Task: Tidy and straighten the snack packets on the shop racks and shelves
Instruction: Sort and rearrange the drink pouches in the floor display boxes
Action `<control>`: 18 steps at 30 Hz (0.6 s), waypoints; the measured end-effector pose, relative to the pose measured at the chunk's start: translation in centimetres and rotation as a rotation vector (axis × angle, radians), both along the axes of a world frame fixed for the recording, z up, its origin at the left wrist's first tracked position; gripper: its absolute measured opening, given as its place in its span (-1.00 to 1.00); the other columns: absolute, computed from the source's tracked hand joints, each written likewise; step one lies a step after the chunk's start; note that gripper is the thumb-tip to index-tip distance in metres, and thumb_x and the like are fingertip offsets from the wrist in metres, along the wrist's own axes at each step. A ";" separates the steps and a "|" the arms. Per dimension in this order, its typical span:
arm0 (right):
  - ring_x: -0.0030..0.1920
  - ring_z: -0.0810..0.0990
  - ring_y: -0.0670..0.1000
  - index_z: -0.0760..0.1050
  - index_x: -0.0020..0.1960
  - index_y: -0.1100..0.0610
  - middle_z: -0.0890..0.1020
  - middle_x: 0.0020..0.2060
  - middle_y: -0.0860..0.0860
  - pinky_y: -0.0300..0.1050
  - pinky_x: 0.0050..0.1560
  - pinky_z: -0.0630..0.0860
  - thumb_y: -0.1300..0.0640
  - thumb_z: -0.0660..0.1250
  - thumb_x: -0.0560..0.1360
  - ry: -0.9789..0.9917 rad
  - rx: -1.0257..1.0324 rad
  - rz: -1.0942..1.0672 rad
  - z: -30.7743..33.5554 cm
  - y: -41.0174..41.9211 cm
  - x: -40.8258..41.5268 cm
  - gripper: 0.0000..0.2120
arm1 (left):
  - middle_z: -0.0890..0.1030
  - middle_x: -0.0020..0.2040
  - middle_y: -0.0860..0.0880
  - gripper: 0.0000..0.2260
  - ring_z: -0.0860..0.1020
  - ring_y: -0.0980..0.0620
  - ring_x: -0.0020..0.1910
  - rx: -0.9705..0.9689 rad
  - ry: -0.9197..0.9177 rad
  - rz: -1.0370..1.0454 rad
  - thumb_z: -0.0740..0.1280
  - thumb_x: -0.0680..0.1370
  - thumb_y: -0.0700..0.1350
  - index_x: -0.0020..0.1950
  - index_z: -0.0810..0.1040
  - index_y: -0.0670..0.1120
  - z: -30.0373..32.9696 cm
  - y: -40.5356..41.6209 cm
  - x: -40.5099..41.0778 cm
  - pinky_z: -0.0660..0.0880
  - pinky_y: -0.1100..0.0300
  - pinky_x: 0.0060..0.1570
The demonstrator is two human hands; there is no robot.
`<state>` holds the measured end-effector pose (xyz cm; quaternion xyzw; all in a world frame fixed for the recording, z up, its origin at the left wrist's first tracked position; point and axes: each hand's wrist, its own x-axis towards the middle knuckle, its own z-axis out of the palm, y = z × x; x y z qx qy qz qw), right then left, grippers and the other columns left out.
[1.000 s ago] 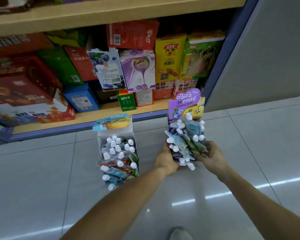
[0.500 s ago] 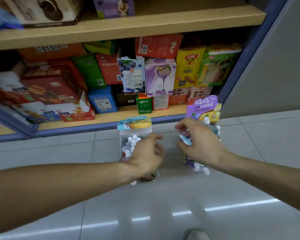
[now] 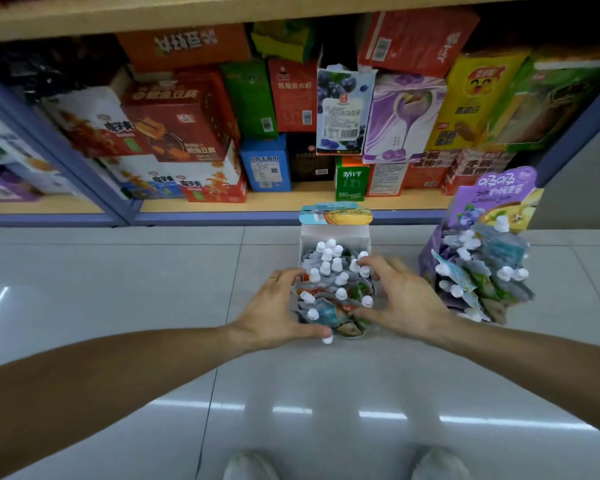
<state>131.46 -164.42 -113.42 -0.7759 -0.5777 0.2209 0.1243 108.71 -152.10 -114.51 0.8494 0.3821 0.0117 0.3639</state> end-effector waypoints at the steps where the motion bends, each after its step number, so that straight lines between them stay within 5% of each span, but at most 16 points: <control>1: 0.11 0.59 0.10 0.30 0.44 -0.14 0.41 0.18 -0.03 0.01 0.06 0.57 -0.20 0.49 0.40 -0.007 0.002 0.005 -0.4 -0.2 -0.2 -0.31 | 0.37 0.32 0.10 -0.02 0.46 0.11 0.26 -0.008 -0.008 0.002 0.63 0.22 0.34 0.52 0.29 0.07 -0.3 -0.2 0.0 0.46 0.20 0.30; 8: 0.04 0.50 0.02 0.67 0.00 -0.06 0.31 -0.03 -0.10 -0.12 -0.14 0.43 -0.03 0.44 0.51 -0.105 0.070 0.075 -1.7 0.7 -1.8 -0.90 | 0.48 0.23 0.11 -0.21 0.53 0.17 0.17 0.039 -0.094 -0.010 0.55 0.25 0.41 0.36 0.46 0.10 -2.0 -1.3 -0.2 0.53 0.16 0.24; 15: 0.04 0.53 0.10 0.73 -0.03 -0.03 0.54 -0.13 -0.03 -0.02 -0.17 0.56 0.06 0.48 0.47 -0.108 0.184 0.046 -2.4 2.2 -1.9 -0.90 | 0.52 0.12 0.23 -0.49 0.51 0.37 0.05 -0.011 -0.175 -0.031 0.58 0.37 0.28 0.24 0.53 0.22 -1.9 -0.2 -0.1 0.46 0.46 -0.02; 18: 0.07 0.52 0.03 0.66 0.02 -0.06 0.50 -0.07 -0.09 -0.06 -0.10 0.54 -0.04 0.47 0.47 -0.084 0.147 -0.024 -2.2 1.9 -1.7 -0.86 | 0.54 0.13 0.20 -0.48 0.56 0.27 -0.01 -0.016 -0.148 -0.003 0.47 0.36 0.41 0.22 0.54 0.21 -1.7 0.6 0.4 0.54 0.29 -0.02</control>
